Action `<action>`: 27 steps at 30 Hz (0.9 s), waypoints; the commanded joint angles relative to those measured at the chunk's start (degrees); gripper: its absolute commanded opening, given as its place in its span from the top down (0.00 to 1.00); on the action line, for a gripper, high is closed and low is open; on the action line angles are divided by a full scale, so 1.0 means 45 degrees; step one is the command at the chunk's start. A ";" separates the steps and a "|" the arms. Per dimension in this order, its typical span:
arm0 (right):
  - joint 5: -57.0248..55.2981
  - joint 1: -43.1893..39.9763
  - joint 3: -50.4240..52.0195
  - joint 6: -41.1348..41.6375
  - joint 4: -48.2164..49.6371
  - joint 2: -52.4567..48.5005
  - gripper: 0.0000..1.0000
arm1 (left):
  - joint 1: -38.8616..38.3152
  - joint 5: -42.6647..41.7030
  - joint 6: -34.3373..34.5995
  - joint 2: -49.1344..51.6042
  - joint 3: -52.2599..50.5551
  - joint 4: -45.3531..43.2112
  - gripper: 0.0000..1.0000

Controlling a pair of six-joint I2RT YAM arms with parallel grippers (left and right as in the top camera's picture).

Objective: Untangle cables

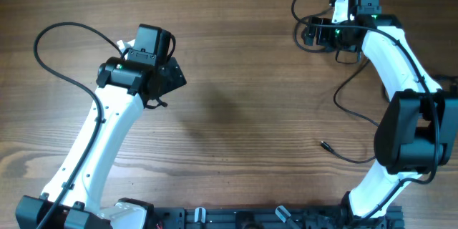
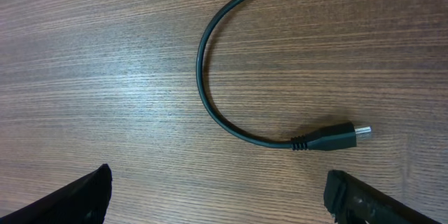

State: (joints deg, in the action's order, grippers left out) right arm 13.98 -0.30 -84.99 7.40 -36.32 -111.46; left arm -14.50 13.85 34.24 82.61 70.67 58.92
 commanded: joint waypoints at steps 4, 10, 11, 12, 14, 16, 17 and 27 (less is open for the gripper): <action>0.0214 0.0005 0.0073 -0.0180 0.0073 -0.0019 0.00 | -0.0024 0.0029 0.0214 0.0092 0.0131 -0.0029 0.00; 0.0214 0.0005 0.0073 -0.0180 0.0073 -0.0019 0.00 | -0.0024 0.0029 0.0209 0.0092 0.0121 -0.0029 0.00; 0.0214 0.0005 0.0073 -0.0180 0.0073 -0.0019 0.00 | -0.0024 0.0029 0.0209 0.0092 0.0121 -0.0034 0.00; 0.0214 0.0005 0.0073 -0.0180 0.0073 -0.0019 0.00 | -0.0029 0.0029 0.0214 0.0063 0.0121 -0.0029 0.00; 0.0214 0.0000 0.0073 -0.0180 0.0073 -0.0019 0.00 | -0.0039 0.0029 0.0214 0.0049 0.0121 -0.0029 0.00; 0.0214 0.0005 0.0073 -0.0175 0.0073 -0.0019 0.00 | -0.0039 0.0029 0.0214 -0.0073 0.0121 -0.0029 0.00; 0.0214 0.0005 0.0073 -0.0185 0.0073 -0.0019 0.00 | -0.0039 0.0029 0.0209 -0.0301 0.0121 -0.0034 0.00; 0.0214 0.0005 0.0073 -0.0180 0.0073 -0.0019 0.00 | -0.0034 0.0029 0.0209 -0.2307 0.0121 -0.0029 0.00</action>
State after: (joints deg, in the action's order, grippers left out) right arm 13.98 -0.30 -84.99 7.40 -36.29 -111.46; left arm -14.50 13.85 34.24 75.96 70.67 58.92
